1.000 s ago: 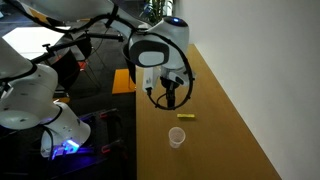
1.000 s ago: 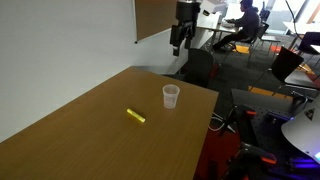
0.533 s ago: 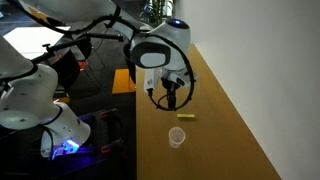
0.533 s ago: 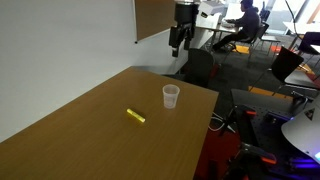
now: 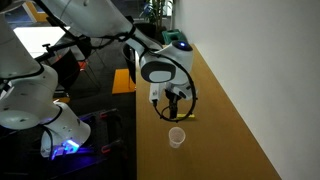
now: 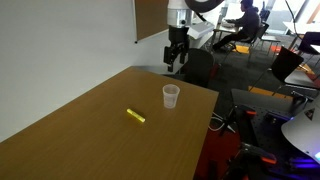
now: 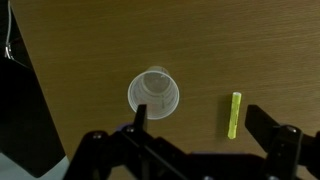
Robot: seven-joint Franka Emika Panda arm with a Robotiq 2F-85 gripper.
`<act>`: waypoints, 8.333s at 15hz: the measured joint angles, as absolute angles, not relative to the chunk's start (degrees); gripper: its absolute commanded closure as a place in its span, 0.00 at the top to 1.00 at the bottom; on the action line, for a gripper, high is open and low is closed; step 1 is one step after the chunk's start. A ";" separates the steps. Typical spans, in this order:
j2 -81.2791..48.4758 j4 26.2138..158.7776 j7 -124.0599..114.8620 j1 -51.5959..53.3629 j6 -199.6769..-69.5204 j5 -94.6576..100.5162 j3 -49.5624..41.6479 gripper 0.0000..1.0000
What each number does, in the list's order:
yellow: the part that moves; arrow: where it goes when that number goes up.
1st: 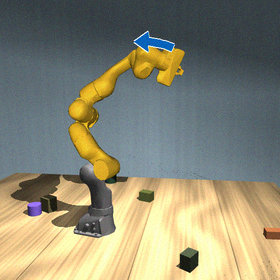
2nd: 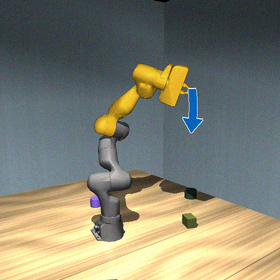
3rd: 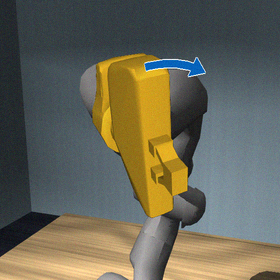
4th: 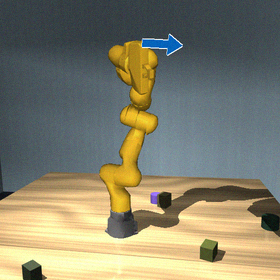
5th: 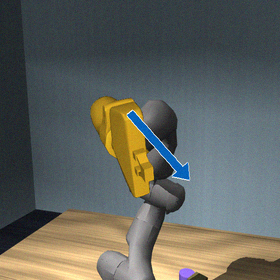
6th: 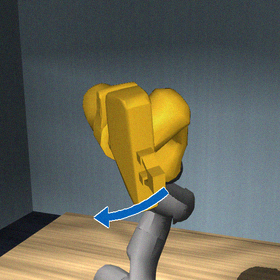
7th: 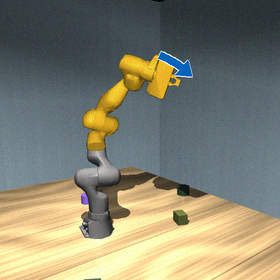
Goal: Move the cup from the right side of the yellow marker to the left side
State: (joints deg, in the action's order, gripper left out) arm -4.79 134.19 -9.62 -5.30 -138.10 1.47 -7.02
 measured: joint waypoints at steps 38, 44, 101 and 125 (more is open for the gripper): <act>-39.20 115.11 -16.27 -5.20 -150.48 -8.08 -7.25 0.41; -39.76 113.85 -16.33 -5.20 -150.65 -8.08 -7.42 0.01; -57.20 62.77 34.04 9.84 -117.18 13.12 6.68 0.05; -61.98 65.17 39.57 14.00 -131.12 17.18 8.60 0.01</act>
State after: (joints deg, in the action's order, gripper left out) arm -61.98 65.17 39.57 14.00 -131.12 17.18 8.60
